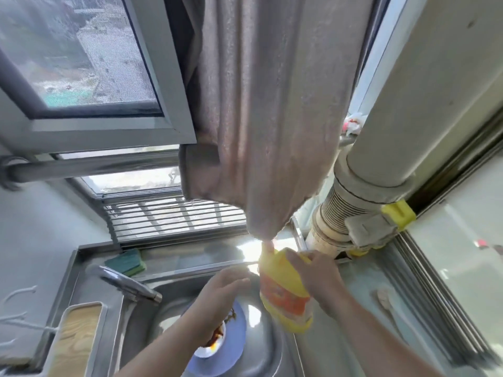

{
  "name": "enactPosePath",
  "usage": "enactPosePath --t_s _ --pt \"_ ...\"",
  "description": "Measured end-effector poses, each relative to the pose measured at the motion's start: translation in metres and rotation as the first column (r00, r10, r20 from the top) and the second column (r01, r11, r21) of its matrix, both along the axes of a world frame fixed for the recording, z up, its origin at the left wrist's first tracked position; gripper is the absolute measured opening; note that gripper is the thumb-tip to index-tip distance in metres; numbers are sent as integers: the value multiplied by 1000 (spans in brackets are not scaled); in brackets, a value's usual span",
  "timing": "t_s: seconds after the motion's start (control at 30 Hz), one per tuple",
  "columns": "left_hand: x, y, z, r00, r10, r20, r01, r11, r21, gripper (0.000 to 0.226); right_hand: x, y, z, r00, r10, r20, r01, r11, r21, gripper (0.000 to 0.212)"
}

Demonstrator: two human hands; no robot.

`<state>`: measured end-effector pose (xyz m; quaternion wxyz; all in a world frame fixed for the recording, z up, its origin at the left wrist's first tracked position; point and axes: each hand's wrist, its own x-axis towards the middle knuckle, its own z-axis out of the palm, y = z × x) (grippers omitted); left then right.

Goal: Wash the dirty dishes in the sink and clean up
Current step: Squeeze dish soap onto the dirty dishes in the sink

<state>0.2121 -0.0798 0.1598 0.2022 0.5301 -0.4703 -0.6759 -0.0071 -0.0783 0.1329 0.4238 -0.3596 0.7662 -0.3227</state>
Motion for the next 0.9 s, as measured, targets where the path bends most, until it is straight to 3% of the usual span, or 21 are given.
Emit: enactPosePath --t_s 0.1,0.23,0.33,0.4,0.53,0.63,0.7,0.8,0.9 --pt "5 -3 -9 999 -43 7 43 997 -65 42 8 26 -10 992 -16 127 -2 990 143 68" --pt "16 -6 -16 998 -54 14 55 997 -61 16 28 56 -30 934 -90 346 -2 966 257 61" --pt "12 -15 -19 993 -101 -53 96 992 -82 24 43 73 -35 867 -202 456 47 944 327 47" --pt "5 -25 -16 989 -24 -144 19 999 -33 40 51 82 -40 804 -298 515 125 931 343 44" --pt "-14 -45 -16 988 141 -61 -146 985 -88 31 70 97 -45 689 -420 591 296 907 299 42" --pt "-16 -50 -18 945 327 9 -324 940 -108 24 77 102 -43 620 -491 611 435 864 253 52" --pt "-16 -54 -22 900 426 -88 -430 903 -20 27 76 102 -40 582 -509 634 485 843 233 64" --pt "-16 -60 -14 809 474 -347 -428 880 204 31 70 108 -33 647 -467 603 464 868 175 53" --pt "-7 -54 -13 848 374 -376 -323 927 193 42 72 110 -19 791 -388 473 404 912 73 37"
